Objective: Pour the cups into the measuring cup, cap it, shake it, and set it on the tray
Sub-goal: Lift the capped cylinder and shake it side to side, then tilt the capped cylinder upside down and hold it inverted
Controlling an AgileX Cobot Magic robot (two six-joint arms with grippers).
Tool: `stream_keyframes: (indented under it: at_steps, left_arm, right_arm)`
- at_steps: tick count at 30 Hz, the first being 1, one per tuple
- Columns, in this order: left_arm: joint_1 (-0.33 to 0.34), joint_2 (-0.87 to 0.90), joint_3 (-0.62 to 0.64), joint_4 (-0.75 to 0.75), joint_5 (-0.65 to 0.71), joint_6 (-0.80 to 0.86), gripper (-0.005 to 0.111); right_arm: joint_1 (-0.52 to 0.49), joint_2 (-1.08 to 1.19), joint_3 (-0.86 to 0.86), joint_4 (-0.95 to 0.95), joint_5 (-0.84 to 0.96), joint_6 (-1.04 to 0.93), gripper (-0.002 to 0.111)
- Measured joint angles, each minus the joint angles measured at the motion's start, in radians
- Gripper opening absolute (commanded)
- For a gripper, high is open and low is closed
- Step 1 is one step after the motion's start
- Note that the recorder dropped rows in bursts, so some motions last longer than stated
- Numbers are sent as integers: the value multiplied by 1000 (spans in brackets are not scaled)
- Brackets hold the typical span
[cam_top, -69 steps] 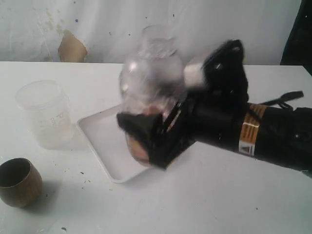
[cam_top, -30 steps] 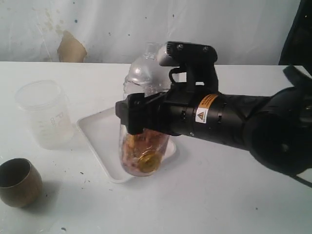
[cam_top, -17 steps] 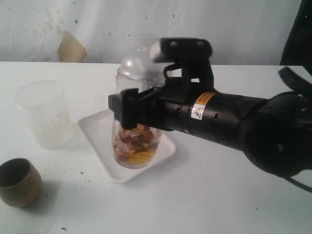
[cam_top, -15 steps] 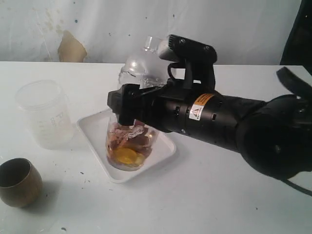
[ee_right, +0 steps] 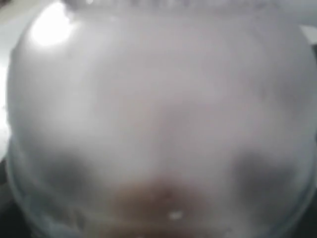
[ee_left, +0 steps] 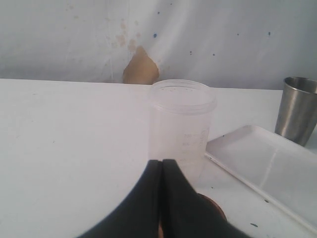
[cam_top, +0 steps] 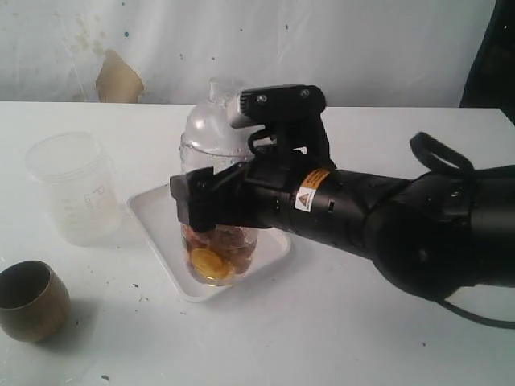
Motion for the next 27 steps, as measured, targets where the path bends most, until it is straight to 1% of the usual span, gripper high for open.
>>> stream_keyframes:
  at_steps: [3,8,11,14,18,21,27]
  left_arm:
    - [0,0,0,0,0,0,0]
    - [0,0,0,0,0,0,0]
    - [0,0,0,0,0,0,0]
    - [0,0,0,0,0,0,0]
    - [0,0,0,0,0,0,0]
    - [0,0,0,0,0,0,0]
    - [0,0,0,0,0,0,0]
  right_arm:
    - [0,21,-70,-4,54,2,0]
    - [0,112,-291,-15,346,-129,0]
    - [0,186,-433,-81,530,-165,0]
    - [2,267,-565,-239,703,-82,0]
    - [29,361,-719,-577,927,109,0]
    - [70,422,-792,-804,1068,186,0]
    - [153,524,-911,-1052,1191,219,0]
